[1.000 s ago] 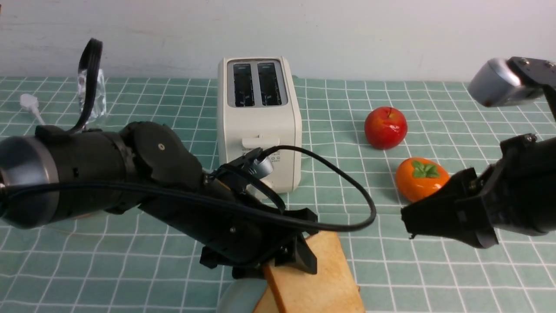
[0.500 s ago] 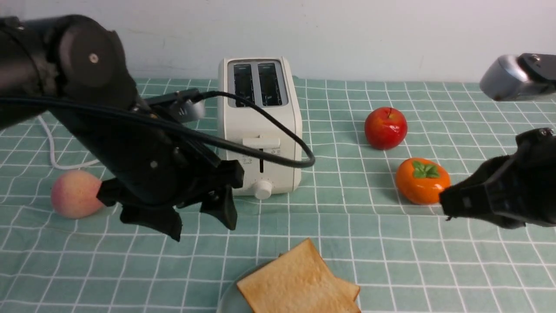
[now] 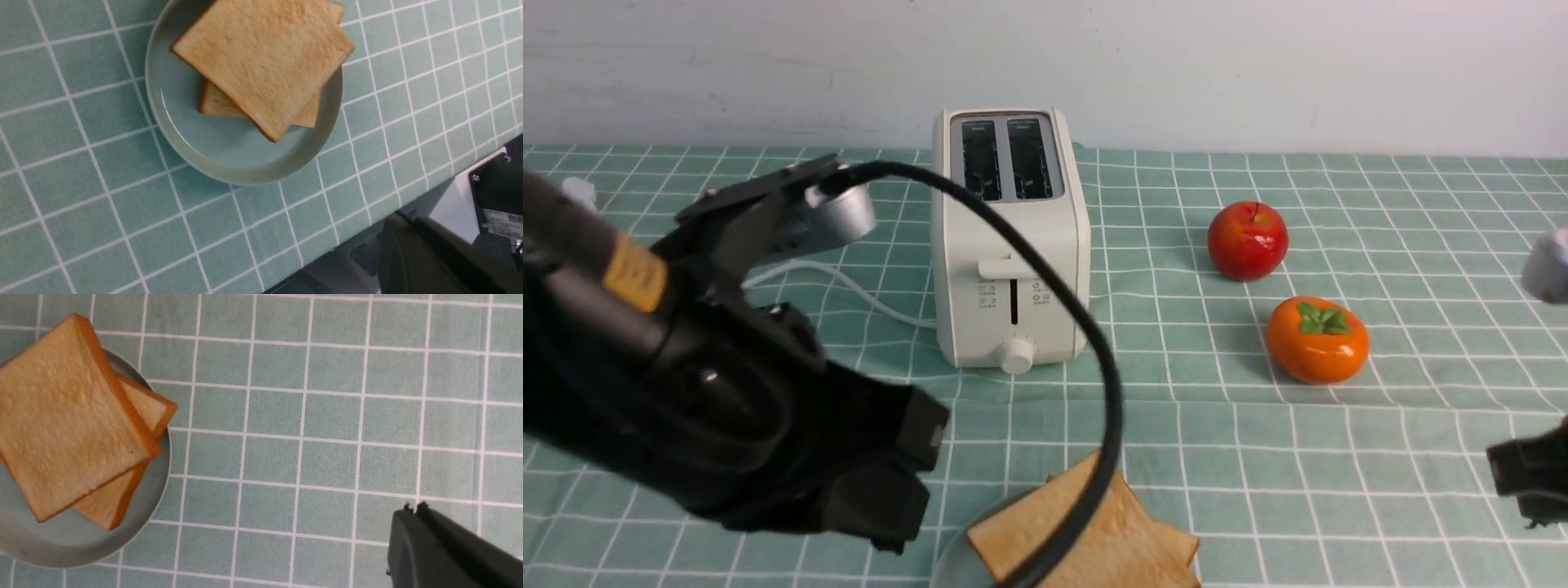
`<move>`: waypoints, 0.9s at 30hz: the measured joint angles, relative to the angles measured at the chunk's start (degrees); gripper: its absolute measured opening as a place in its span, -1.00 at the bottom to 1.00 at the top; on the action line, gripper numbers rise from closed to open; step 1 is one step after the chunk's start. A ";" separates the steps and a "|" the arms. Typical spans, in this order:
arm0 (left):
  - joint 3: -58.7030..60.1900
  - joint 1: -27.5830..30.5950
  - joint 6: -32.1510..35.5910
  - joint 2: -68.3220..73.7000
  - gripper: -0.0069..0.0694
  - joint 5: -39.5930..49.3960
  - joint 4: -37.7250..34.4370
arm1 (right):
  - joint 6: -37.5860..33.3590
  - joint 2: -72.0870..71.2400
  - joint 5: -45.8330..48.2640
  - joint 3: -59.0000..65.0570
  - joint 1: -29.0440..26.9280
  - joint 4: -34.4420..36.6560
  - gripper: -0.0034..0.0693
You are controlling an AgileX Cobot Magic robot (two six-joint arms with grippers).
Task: Take toasted bread from bread machine on blue coffee table place on plate.
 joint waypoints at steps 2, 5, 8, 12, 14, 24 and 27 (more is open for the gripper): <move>2.77 0.00 -1.98 -4.46 -0.86 -0.15 0.63 | 0.02 -4.89 -5.39 4.82 0.00 0.00 -0.96; 7.74 0.00 -5.73 -10.03 -0.86 0.07 0.55 | 0.13 -10.88 -11.19 10.80 0.00 0.12 -0.96; 14.55 0.00 -9.52 -18.40 -0.86 0.25 -0.11 | 0.13 -21.14 -19.38 18.74 0.00 0.19 -0.95; 24.32 0.00 -15.40 -33.21 -0.86 -0.59 -1.81 | 0.13 -35.19 -24.40 30.60 0.00 0.06 -0.94; 27.14 0.00 -17.91 -38.38 -0.86 -1.43 -2.99 | 0.13 -39.37 -25.14 34.71 0.00 -0.04 -0.94; 30.91 0.00 -21.92 -53.14 -0.86 -10.52 -3.66 | 0.13 -46.67 -38.58 39.32 0.00 -4.37 -0.92; 30.91 0.00 -21.82 -53.46 -0.86 -13.85 -0.65 | 0.13 -46.67 -39.02 39.32 0.00 -4.77 -0.91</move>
